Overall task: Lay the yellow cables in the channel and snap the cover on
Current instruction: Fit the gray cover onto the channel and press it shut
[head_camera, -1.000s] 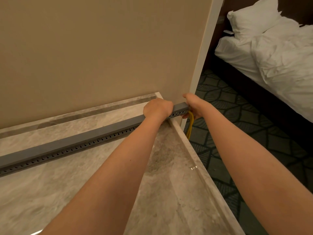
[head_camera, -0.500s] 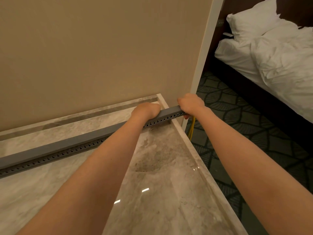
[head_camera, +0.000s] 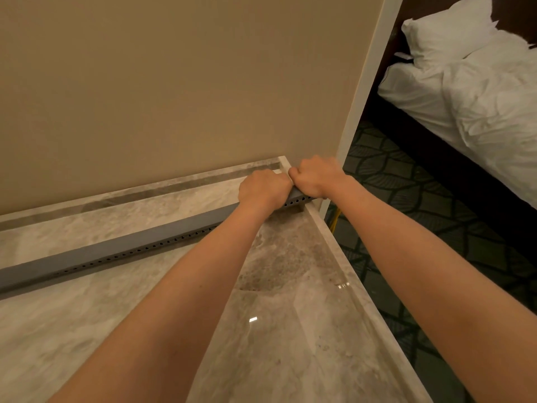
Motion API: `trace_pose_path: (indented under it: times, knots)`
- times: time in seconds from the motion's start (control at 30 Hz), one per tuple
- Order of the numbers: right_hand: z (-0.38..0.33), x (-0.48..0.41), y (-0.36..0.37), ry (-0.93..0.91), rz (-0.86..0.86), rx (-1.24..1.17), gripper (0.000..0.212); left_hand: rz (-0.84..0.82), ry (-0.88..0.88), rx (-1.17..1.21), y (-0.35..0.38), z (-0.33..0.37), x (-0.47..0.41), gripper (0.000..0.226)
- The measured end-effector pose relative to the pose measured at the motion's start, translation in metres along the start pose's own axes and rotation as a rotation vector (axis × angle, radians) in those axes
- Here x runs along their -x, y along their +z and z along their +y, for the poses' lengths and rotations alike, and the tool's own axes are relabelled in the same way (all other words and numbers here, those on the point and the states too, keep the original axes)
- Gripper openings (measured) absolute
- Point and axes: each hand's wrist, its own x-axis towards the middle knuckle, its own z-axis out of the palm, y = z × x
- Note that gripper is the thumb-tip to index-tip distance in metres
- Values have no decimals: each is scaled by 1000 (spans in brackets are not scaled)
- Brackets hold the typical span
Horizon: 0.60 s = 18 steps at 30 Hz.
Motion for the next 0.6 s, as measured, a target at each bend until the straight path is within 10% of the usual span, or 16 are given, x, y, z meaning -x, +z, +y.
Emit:
trace_pose_path:
  times: [0.6]
  knots:
    - [1, 0, 0, -48, -24, 27, 40, -30, 48, 4, -6, 5, 4, 43]
